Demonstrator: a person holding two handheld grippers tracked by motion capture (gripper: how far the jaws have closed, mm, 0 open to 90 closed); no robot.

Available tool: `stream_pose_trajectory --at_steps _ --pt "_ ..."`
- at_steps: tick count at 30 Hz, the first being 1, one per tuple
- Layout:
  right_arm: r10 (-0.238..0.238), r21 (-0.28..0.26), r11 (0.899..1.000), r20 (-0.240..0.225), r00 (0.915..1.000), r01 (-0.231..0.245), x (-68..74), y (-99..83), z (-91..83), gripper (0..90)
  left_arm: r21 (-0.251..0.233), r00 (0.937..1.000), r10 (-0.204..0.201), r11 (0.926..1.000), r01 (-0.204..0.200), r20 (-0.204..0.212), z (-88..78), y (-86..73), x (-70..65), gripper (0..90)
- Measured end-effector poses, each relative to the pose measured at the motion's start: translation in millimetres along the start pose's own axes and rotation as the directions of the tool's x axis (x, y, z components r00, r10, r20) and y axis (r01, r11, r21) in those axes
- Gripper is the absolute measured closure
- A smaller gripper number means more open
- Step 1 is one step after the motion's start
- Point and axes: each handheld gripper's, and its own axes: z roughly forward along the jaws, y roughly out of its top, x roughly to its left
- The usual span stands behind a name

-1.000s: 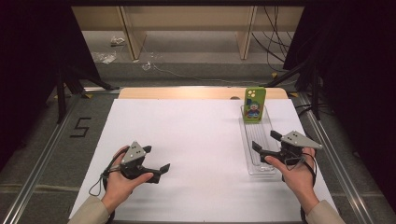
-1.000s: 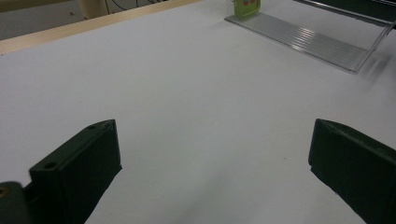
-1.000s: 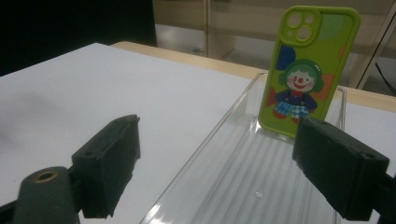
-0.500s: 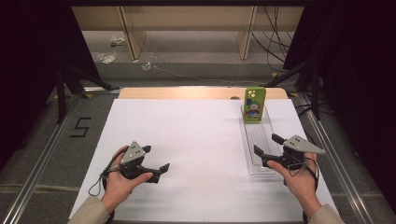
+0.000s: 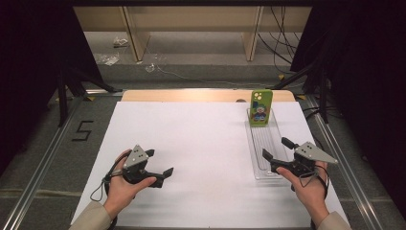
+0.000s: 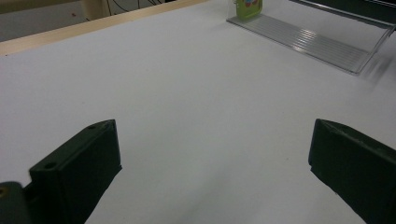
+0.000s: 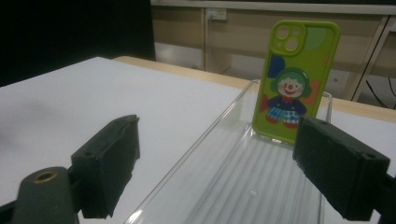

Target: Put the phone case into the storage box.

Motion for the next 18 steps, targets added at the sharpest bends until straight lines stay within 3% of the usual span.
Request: stream_pose_trajectory --at_steps 18 --pt "0.01 -0.013 1.0 -0.001 1.0 -0.01 1.2 -6.3 -6.7 15.7 -0.005 1.0 -0.001 1.0 0.001 -0.001 0.0 0.2 0.8 1.7"
